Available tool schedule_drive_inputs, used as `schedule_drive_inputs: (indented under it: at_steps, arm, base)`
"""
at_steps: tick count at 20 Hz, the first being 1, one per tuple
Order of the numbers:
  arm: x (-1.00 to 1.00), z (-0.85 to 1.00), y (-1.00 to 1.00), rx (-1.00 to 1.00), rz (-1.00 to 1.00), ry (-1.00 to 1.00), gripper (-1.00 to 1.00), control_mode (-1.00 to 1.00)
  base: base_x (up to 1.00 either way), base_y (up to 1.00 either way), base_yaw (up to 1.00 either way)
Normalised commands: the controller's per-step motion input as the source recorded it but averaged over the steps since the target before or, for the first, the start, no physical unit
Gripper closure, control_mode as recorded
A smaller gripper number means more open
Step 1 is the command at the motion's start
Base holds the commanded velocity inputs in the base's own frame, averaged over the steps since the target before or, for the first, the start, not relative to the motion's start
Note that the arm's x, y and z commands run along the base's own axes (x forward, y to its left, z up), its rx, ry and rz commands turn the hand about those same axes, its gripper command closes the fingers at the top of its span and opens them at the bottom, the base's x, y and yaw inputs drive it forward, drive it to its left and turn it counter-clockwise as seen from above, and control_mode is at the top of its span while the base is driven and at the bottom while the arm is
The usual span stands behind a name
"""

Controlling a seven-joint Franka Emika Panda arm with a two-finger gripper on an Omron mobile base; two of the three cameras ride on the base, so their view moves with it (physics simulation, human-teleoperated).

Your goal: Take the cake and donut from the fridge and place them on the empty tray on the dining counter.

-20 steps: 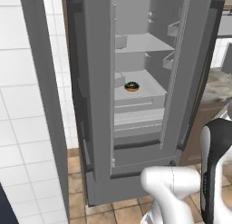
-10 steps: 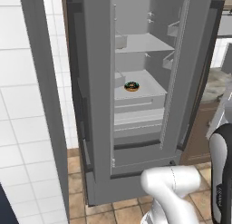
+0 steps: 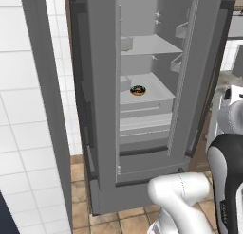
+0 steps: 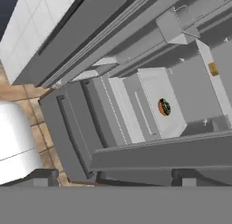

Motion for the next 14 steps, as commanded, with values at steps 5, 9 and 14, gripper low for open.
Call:
schedule_drive_inputs:
  at_steps: [5,9,14]
  arm:
    - [0.51,-0.23,0.0,-0.03,0.02,0.06,-1.0,-1.0]
    - [0.87,-0.46,0.0,-0.01,0.07,0.13,-1.0,-1.0]
    - [0.57,-0.64,0.0,-0.06,0.04,0.06,-1.0,-1.0]
  base:
    - [0.0,0.0,0.0]
    - [0.0,0.0,0.0]
    - [0.0,0.0,0.0]
